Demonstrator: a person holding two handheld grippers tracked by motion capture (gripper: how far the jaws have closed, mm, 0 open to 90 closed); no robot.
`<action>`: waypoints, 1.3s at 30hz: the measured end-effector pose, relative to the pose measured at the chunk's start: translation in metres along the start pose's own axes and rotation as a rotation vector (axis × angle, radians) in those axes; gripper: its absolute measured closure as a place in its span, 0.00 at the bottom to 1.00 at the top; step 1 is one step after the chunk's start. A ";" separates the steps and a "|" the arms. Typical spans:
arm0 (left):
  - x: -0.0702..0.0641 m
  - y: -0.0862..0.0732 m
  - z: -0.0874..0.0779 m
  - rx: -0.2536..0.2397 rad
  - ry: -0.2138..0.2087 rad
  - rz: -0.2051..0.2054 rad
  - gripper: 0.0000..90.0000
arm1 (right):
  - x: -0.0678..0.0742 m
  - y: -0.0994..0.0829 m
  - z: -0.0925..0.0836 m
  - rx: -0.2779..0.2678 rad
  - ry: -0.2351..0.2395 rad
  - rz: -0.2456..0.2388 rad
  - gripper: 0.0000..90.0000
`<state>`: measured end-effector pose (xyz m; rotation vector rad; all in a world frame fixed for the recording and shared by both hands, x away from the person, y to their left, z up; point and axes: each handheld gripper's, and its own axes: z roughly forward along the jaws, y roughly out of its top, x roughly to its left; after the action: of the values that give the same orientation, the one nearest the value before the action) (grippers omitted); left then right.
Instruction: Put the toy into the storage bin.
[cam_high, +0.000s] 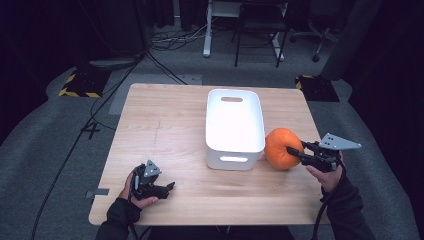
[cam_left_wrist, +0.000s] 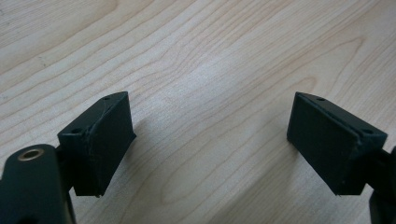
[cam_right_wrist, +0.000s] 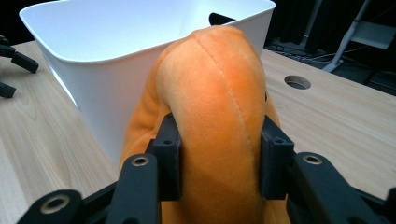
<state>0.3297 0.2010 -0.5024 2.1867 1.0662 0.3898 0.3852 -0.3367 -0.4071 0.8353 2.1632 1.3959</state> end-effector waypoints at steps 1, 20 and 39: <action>0.000 0.000 0.000 0.000 0.000 0.000 0.16 | 0.001 0.001 0.000 -0.001 -0.002 -0.003 0.67; 0.000 0.000 0.000 0.000 0.000 0.000 0.16 | -0.003 0.030 -0.016 -0.066 -0.045 -0.019 0.66; 0.000 0.000 0.000 0.000 0.000 -0.001 0.16 | 0.000 0.067 -0.024 -0.109 -0.056 -0.074 0.66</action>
<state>0.3298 0.2009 -0.5024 2.1858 1.0678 0.3892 0.3866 -0.3321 -0.3361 0.7370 2.0356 1.4225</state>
